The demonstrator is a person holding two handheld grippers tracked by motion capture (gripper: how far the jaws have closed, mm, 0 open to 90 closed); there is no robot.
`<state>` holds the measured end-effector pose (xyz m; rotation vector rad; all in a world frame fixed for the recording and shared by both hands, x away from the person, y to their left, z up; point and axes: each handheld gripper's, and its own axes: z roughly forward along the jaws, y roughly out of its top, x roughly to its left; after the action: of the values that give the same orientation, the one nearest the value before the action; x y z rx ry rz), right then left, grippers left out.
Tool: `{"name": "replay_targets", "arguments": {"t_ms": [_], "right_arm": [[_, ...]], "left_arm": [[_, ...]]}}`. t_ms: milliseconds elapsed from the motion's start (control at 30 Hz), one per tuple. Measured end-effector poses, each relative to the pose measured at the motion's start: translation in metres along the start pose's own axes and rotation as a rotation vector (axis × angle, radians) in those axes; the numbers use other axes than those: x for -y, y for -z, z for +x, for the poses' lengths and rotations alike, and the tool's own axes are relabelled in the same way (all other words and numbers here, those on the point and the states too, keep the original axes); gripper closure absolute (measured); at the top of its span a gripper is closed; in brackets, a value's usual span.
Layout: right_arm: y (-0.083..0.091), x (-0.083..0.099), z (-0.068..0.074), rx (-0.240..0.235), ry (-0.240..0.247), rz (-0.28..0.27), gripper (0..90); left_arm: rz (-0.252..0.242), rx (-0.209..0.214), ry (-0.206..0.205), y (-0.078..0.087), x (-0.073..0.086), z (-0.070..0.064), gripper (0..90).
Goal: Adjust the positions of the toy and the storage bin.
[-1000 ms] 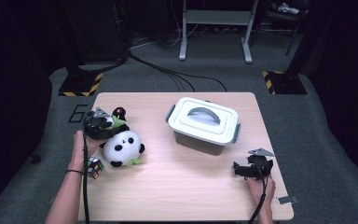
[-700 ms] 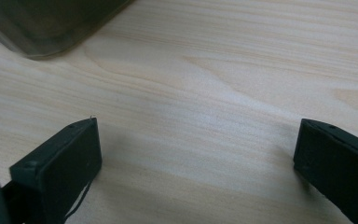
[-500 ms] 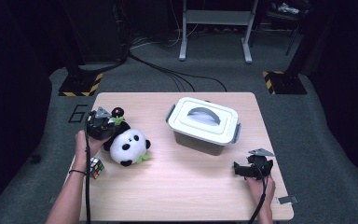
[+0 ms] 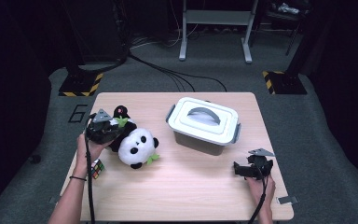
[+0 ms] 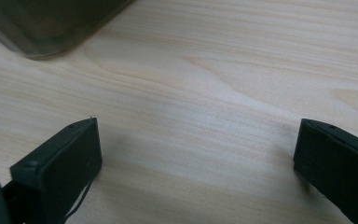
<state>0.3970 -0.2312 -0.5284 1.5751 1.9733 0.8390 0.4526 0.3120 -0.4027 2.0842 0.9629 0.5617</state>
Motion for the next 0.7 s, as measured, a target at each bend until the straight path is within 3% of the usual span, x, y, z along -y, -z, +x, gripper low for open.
{"name": "replay_targets", "arguments": {"t_ms": [333,700], "right_arm": [[0.000,0.000,0.000,0.000,0.000,0.000,0.0],[0.000,0.000,0.000,0.000,0.004,-0.003,0.0]], "left_arm": [[-0.022,0.034,-0.022,0.014,0.000,-0.025,76.9],[-0.019,0.075,-0.014,0.020,0.009,-0.052,76.8]]}}
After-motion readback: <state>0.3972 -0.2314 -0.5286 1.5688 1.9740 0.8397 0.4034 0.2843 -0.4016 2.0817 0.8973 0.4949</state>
